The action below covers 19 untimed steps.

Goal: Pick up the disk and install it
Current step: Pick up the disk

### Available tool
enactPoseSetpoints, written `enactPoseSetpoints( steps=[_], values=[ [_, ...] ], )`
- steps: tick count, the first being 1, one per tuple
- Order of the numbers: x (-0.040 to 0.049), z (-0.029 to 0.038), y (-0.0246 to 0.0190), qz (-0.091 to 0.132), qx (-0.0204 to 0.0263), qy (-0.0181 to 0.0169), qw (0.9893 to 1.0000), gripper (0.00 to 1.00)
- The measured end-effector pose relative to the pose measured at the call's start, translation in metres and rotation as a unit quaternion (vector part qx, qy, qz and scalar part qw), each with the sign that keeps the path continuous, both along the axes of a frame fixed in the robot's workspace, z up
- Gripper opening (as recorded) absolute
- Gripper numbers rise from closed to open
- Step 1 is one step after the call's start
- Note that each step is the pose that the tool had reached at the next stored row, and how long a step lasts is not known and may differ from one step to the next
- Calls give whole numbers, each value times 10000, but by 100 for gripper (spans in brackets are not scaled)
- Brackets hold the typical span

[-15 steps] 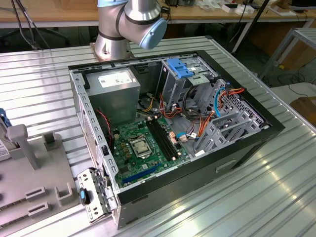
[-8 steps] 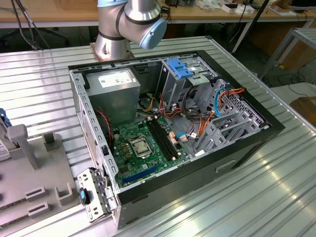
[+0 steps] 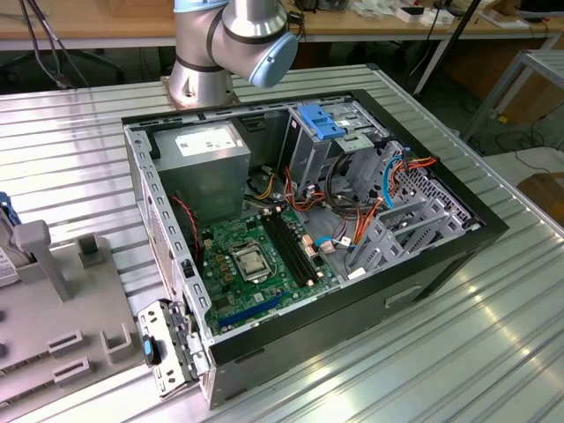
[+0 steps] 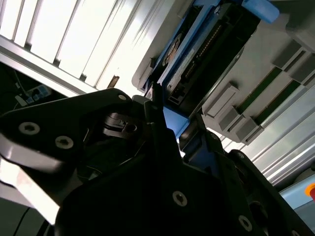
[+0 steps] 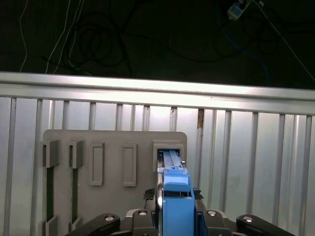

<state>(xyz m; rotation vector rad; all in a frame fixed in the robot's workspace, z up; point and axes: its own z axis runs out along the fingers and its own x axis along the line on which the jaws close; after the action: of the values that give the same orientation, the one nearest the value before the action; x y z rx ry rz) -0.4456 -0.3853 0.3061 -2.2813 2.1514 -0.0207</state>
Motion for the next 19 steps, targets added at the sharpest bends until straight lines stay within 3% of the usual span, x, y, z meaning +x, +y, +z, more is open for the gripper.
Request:
enactPoseSetpoints(
  steps=[3,7,19],
  values=[
    [0,0,0,-12,0,0,10000,37],
    [0,-1,-1,-317,-1,0,9995,37],
    [0,-2,0,-265,-1,0,9996,37]
  ],
)
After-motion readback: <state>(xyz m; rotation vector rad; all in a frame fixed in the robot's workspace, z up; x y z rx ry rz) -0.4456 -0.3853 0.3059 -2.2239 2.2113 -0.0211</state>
